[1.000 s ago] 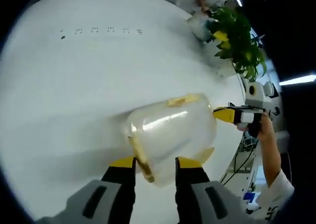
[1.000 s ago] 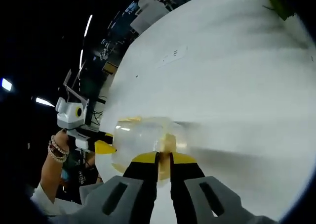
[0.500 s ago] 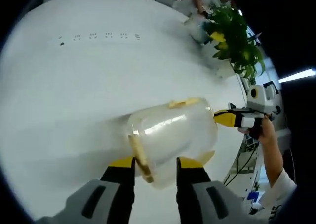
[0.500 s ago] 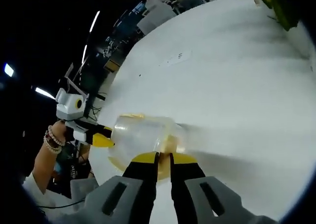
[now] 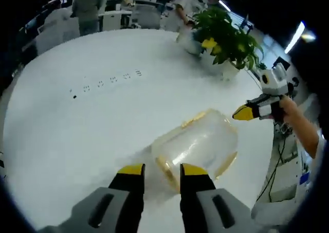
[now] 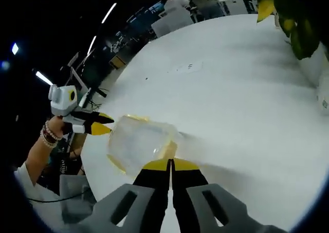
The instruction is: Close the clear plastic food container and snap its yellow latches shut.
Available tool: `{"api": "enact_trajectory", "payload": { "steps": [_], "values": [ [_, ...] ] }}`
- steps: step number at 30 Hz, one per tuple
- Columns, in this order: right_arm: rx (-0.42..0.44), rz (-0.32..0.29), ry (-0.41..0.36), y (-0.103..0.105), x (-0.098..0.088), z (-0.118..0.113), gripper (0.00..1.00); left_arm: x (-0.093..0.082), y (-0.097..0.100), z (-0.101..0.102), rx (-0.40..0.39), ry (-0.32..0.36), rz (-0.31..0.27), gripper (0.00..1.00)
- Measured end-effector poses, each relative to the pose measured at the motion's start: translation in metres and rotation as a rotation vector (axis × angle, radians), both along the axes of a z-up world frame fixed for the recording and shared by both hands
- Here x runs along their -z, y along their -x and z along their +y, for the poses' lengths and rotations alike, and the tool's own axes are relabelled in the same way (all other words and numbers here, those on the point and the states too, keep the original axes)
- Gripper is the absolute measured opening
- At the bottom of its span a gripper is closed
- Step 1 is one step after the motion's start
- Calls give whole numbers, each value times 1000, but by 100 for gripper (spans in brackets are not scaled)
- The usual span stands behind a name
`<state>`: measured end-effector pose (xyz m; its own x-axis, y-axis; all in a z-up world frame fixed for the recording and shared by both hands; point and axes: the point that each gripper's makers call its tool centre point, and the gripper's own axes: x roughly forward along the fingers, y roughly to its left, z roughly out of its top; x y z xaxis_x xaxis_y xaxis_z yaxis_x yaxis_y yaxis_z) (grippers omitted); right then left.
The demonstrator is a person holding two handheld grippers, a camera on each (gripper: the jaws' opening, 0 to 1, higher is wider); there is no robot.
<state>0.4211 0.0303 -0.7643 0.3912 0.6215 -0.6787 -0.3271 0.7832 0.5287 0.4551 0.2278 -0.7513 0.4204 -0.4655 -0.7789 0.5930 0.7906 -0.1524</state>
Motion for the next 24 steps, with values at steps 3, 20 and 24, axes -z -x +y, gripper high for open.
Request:
{"api": "enact_trajectory", "payload": {
  "steps": [3, 20, 24],
  "values": [
    [11, -2, -7, -2, -2, -3, 0, -11, -4, -2, 26, -4, -103, 15],
    [-255, -163, 132, -4, -7, 42, 0, -1, 46, -75, 153, 141, -112, 0],
    [-307, -221, 130, -18, -13, 62, 0, 4, 50, -83, 186, 131, -98, 0]
  ]
}}
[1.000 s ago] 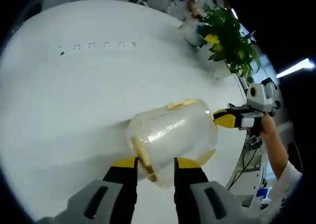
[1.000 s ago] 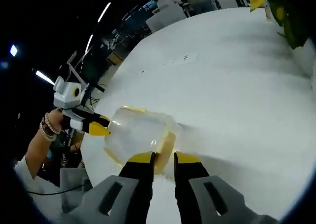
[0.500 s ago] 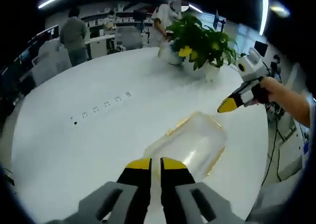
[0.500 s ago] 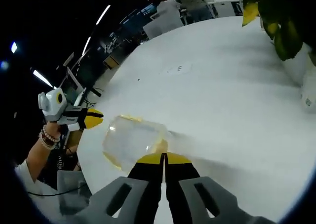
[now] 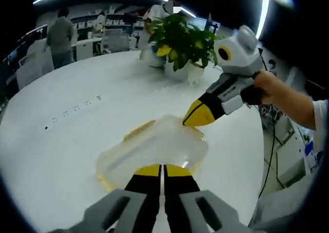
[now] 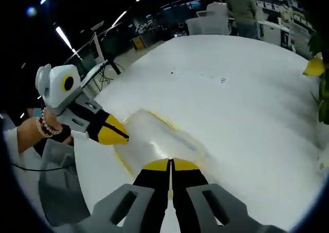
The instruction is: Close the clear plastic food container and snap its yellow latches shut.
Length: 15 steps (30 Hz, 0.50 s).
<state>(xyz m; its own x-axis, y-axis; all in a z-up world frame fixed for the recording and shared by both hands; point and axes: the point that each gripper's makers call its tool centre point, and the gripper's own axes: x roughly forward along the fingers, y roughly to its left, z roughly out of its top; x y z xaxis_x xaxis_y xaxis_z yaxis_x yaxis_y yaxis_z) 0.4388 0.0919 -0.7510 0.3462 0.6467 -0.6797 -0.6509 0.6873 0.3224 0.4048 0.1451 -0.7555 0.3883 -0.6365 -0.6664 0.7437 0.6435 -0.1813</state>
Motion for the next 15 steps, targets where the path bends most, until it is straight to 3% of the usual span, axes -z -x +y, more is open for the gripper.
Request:
{"api": "enact_trajectory", "payload": {
  "steps": [4, 8, 10, 15],
  "values": [
    [-22, -6, -3, -2, 0, 22, 0, 4, 1, -8, 50, 1, -19, 0],
    [-52, -21, 20, -8, 4, 39, 0, 9, 4, -14, 68, 29, 17, 0],
    [-75, -32, 38, -8, 7, 44, 0, 8, 1, -15, 82, 16, -21, 0],
    [-83, -36, 30, -13, 8, 53, 0, 7, 1, -15, 85, 0, -50, 0]
  ]
}}
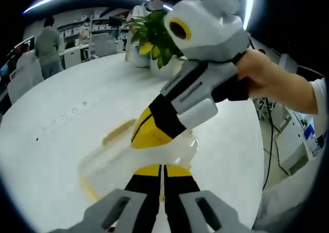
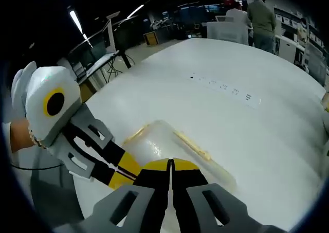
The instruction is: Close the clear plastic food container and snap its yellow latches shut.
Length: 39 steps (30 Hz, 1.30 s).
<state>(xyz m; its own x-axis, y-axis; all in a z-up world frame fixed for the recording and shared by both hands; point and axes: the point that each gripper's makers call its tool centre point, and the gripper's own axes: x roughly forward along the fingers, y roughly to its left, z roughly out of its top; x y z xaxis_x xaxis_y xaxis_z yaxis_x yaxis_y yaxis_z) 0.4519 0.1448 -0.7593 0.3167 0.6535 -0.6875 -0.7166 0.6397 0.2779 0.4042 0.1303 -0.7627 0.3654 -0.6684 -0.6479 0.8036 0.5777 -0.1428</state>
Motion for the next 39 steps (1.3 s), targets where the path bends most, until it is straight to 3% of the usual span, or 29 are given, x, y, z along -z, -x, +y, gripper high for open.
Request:
{"api": "enact_trajectory", "payload": {
  "steps": [3, 9, 15, 26, 32, 39],
  "values": [
    [3, -13, 9, 0, 1, 2, 0, -1, 0, 0, -17, 31, 33, 0],
    [12, -20, 3, -3, -1, 4, 0, -1, -2, 1, -23, 53, 24, 0],
    [52, -48, 16, -21, -1, -2, 0, -2, 0, -1, -25, 64, 23, 0],
    [106, -42, 34, -46, 10, -10, 0, 0, 1, -3, -35, 104, 25, 0],
    [127, -12, 24, -47, 20, -16, 0, 0, 3, -5, 2, 108, -14, 0],
    [127, -5, 12, -45, 19, -15, 0, -1, 4, -7, 40, 84, -45, 0]
  ]
}}
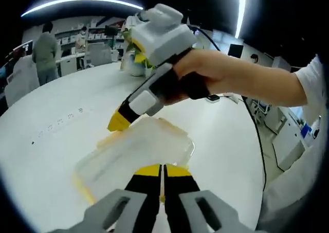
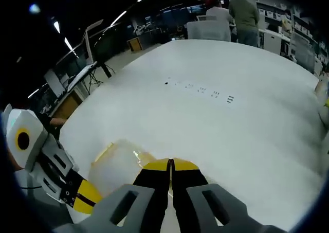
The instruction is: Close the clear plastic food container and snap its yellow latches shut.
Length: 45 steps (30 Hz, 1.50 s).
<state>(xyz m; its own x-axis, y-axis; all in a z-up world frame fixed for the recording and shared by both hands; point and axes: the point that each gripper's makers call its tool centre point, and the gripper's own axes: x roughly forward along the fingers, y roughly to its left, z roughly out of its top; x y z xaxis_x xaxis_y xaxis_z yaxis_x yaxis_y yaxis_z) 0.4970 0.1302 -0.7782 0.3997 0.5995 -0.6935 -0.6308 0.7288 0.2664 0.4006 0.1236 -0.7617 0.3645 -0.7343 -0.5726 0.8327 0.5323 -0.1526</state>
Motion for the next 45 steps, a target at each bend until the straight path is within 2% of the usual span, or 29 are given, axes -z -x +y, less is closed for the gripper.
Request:
{"api": "enact_trajectory", "payload": {
  "steps": [3, 5, 7, 10, 11, 13, 14, 16, 17, 19, 20, 21, 23, 24, 26, 28, 30, 33, 34, 35, 40, 45],
  "values": [
    [-50, -2, -14, 6, -7, 6, 0, -1, 0, -2, 28, -16, -4, 1],
    [-89, -5, 11, 11, -9, 5, 3, -4, 0, -3, 31, -10, -20, 23],
    [-136, -29, 45, 13, -13, 2, 11, -5, 3, -4, 46, -16, -18, 34],
    [-214, -64, 112, 16, -15, -2, 20, -2, 6, 2, 102, -85, -72, 39],
    [-237, -73, 121, 17, -16, -2, 22, -1, 7, 3, 107, -92, -75, 41],
    [-295, -52, 140, 25, -16, -2, 25, -2, 10, 6, 121, -106, -76, 44],
    [-340, -11, 170, 29, -12, -5, 27, -1, 11, 7, 127, -115, -80, 46],
    [-382, -24, 225, 27, -11, -7, 29, 1, 13, 10, 172, -162, -116, 48],
    [-420, -34, 254, 28, -11, -8, 31, 1, 13, 11, 175, -170, -123, 48],
    [-497, -56, 314, 21, -14, -7, 34, 1, 13, 13, 212, -230, -185, 48],
    [-525, -60, 318, 23, -16, -5, 35, 2, 13, 14, 224, -252, -203, 48],
    [-579, -47, 319, 30, -17, 0, 37, 3, 11, 17, 230, -297, -235, 47],
    [-671, 1, 342, 43, -15, 3, 42, 8, 14, 18, 290, -366, -279, 47],
    [-704, -5, 360, 44, -14, 3, 44, 8, 15, 17, 303, -380, -288, 48],
    [-734, -26, 419, 30, -10, 2, 41, 10, 15, 18, 309, -388, -285, 49],
    [-757, 10, 433, 33, -7, 1, 40, 9, 16, 16, 330, -397, -306, 48],
    [-781, 46, 435, 35, -6, 0, 44, 8, 13, 15, 336, -397, -322, 48],
    [-821, 40, 499, 40, -3, -4, 45, 12, 12, 14, 339, -406, -323, 45],
    [-823, 50, 482, 44, -5, -1, 43, 15, 12, 16, 343, -424, -325, 44],
    [-815, 44, 485, 43, -5, 0, 42, 14, 10, 15, 359, -429, -360, 43],
    [-839, 76, 494, 53, -4, -1, 39, 12, 5, 17, 360, -445, -376, 34],
    [-871, 89, 524, 55, -1, 2, 40, 13, 5, 15, 358, -439, -380, 34]
  ]
}}
